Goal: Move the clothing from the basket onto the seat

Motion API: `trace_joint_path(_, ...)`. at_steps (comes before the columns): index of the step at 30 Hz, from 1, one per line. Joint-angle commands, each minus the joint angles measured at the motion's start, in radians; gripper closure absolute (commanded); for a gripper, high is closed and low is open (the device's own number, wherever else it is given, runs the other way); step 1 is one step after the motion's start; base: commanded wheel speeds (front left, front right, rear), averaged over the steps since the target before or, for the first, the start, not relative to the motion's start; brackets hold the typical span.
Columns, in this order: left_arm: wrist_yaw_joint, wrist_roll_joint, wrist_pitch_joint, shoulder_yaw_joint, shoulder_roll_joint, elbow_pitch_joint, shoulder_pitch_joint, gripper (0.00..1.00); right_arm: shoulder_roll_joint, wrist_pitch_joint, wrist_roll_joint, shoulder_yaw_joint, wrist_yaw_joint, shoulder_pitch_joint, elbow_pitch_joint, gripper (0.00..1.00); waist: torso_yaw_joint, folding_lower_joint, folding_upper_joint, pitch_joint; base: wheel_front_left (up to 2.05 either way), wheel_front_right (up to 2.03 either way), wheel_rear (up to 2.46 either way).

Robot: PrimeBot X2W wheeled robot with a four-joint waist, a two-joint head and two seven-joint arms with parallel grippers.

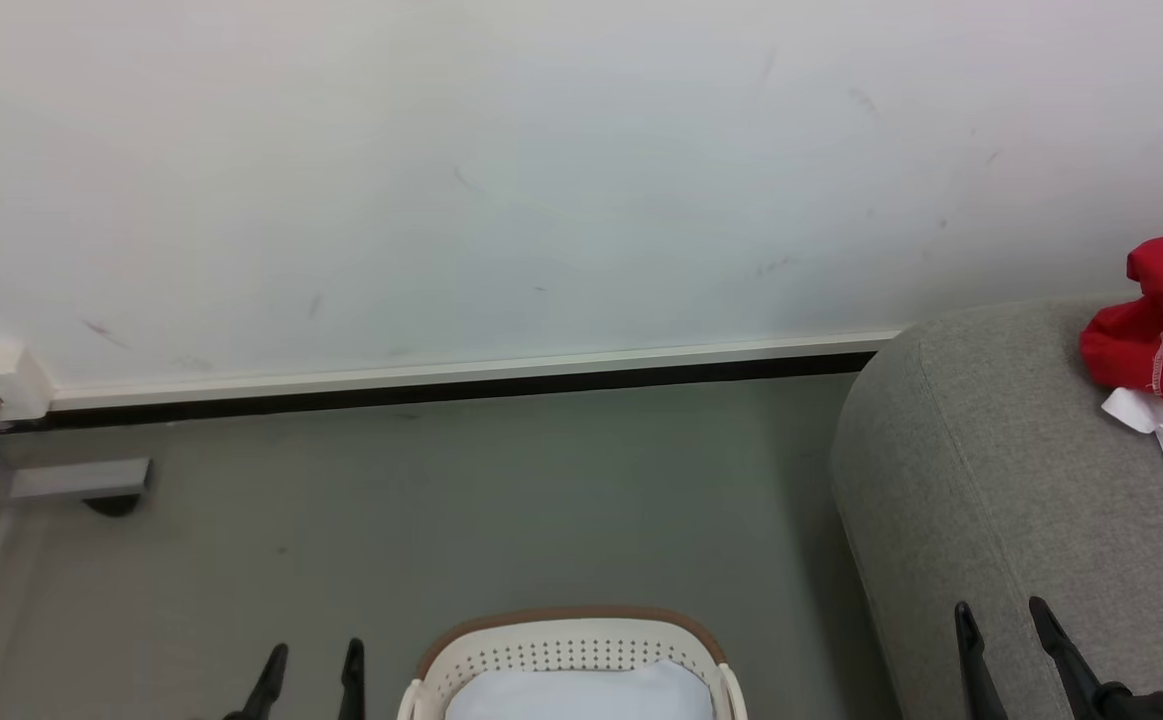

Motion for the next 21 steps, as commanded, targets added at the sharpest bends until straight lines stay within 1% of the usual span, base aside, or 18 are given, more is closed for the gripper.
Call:
trace_joint_path(1, -0.005, 0.013, -0.001, 0.006, -0.002, 0.004, -0.006, 0.0, 0.002, 0.001, 0.011, -0.001, -0.003, 0.007, 0.003, 0.0, 0.0, 0.0, -0.0001, 0.001, 0.0, 0.0, 0.0)
trace_joint_path(15, -0.036, 0.053, -0.001, 0.034, -0.02, 0.017, -0.016, 0.0, 0.002, 0.001, 0.024, 0.002, -0.003, -0.004, 0.015, 0.0, 0.01, 0.0, -0.0001, 0.004, 0.0, 0.0, 0.0)
trace_joint_path(21, -0.041, 0.062, -0.001, 0.044, -0.023, 0.02, -0.024, 0.0, 0.001, 0.001, 0.028, -0.002, -0.003, -0.011, 0.016, 0.0, 0.009, 0.0, -0.0001, 0.007, 0.0, 0.0, 0.0)
